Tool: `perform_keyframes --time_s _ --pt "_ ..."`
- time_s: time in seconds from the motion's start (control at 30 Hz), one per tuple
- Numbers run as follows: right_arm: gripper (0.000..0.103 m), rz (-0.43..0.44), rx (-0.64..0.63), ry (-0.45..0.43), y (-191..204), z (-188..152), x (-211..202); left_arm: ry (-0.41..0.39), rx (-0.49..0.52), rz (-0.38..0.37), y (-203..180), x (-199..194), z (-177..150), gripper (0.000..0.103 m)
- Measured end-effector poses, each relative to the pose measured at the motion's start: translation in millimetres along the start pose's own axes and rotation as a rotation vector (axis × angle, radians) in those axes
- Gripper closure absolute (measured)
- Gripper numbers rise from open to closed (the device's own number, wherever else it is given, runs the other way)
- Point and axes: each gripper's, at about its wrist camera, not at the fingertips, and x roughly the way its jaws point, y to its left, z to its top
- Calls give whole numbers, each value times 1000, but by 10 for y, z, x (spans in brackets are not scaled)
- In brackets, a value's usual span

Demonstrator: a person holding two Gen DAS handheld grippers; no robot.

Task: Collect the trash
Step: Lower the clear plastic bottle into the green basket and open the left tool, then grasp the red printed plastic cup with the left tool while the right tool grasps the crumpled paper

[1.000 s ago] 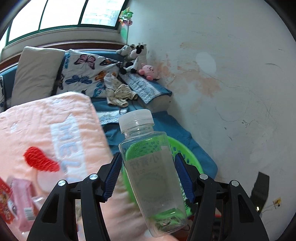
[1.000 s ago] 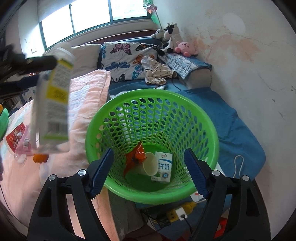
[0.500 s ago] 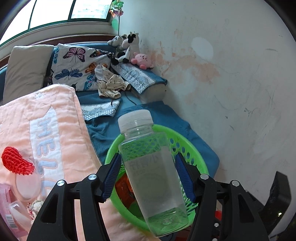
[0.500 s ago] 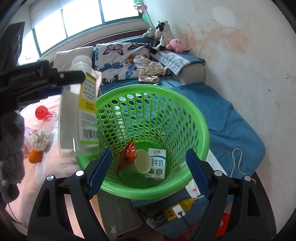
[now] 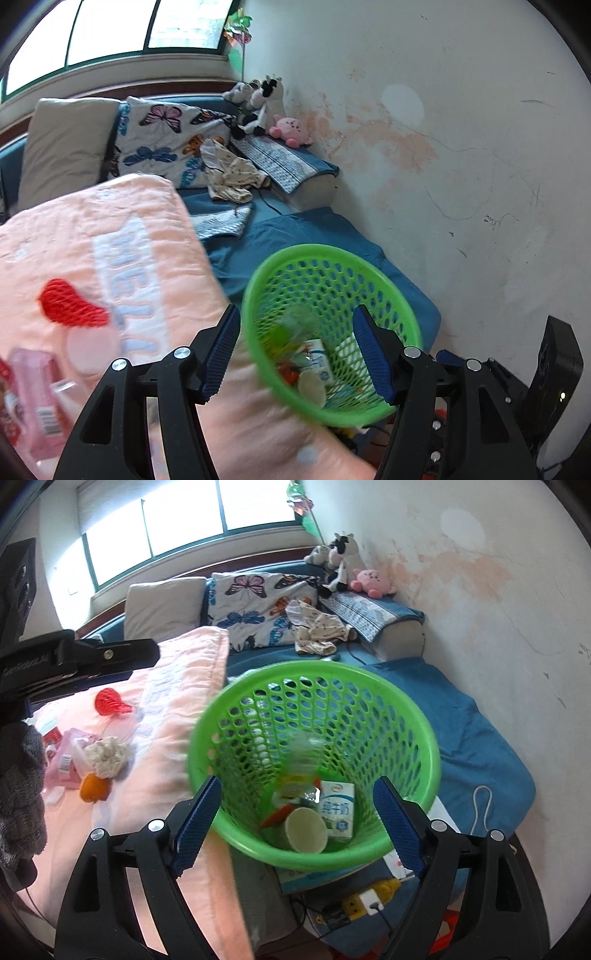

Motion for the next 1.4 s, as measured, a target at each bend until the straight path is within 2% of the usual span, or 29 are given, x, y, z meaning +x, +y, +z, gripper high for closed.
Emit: perform_keyframes --time_s 0.3,0.77,1.0,1.2,1.4 --pt "15 72 -37 -8 450 -16 -52 -33 -4 101 390 -632 -281 42" --pt "13 196 -112 7 1125 -4 -33 -83 -169 254 1346 -1441 -776 40" --pt "13 264 -132 34 1438 12 94 -102 -239 305 1732 -1701 -975 40" --pt "14 310 -137 84 1700 48 371 -111 -275 352 1982 -1843 -1115 38" --pt "21 322 -142 124 1903 102 672 -103 -312 387 2231 -1890 -1218 38"
